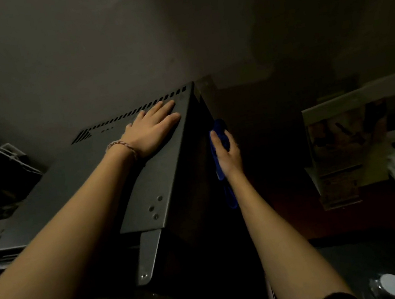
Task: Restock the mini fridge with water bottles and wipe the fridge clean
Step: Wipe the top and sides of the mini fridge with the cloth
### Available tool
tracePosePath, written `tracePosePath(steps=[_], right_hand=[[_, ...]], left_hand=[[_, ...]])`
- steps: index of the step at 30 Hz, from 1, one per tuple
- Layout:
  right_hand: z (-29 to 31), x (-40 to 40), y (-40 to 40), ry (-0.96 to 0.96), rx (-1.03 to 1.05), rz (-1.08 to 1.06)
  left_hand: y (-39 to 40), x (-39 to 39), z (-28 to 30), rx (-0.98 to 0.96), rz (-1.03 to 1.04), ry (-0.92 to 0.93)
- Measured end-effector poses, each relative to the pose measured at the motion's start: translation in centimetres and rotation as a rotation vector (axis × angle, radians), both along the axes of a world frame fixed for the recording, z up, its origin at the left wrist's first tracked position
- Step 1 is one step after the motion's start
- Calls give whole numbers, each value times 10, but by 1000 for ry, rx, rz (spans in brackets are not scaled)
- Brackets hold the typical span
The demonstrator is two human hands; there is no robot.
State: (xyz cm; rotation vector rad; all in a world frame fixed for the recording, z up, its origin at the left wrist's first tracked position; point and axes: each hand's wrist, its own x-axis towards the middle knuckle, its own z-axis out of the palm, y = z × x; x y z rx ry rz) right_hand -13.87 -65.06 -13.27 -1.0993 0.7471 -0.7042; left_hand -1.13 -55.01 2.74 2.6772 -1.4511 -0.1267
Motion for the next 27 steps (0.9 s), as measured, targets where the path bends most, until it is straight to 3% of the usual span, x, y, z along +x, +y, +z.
tracePosePath(steps=[9,14,20,27], right_hand=[[-110,-49,66,140,300,11],[-121,-94,129,90,346,-8],[-76,-118,185,-15,112,-120],[-5,-102,155,-99,-187,-36]], left_hand=[[3,-17,11,20,-6,67],[2,-13,8,24,8,42],[2,-5,5,30,-6,39],[1,-8,2,25,16,24]])
